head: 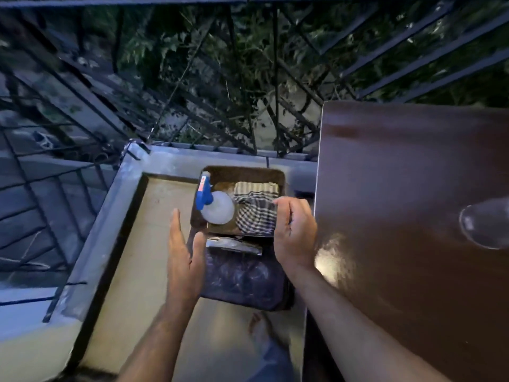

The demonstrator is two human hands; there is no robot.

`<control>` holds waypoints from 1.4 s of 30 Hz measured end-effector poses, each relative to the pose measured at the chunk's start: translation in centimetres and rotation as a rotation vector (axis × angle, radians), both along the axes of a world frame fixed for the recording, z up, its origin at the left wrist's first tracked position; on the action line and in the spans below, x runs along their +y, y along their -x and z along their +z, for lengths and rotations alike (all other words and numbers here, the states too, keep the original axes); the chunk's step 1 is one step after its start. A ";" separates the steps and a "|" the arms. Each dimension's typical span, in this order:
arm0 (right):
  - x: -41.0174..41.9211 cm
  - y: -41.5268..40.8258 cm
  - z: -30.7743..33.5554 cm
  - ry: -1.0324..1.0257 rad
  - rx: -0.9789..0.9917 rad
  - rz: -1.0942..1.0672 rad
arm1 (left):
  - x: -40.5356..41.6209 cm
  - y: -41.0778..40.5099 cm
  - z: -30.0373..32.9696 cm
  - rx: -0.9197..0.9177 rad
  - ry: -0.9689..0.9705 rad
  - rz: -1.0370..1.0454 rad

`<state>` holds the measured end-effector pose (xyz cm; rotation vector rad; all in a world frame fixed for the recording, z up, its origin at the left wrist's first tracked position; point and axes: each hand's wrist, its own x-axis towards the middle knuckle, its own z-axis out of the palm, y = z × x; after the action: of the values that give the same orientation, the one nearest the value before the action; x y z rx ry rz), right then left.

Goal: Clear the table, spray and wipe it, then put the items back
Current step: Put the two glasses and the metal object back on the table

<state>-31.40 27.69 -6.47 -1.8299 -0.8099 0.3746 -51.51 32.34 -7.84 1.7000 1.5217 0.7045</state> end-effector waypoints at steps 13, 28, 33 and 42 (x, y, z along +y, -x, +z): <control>-1.9 6.7 -10.4 0.229 0.412 -0.380 | 2.5 4.0 -8.2 0.127 0.263 0.060; -0.5 7.7 -15.0 0.765 0.060 0.306 | 4.6 3.1 -11.9 0.367 0.325 -0.238; -0.9 8.0 -14.5 0.722 0.098 0.281 | 4.0 2.8 -11.9 0.363 0.284 -0.201; -3.1 8.6 -8.5 0.658 0.130 0.343 | 2.6 3.3 -5.9 0.313 0.221 -0.281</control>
<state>-39.96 24.55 -14.94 -2.2289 -0.9841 1.0707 -54.79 34.96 -13.76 1.8630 1.4601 0.1225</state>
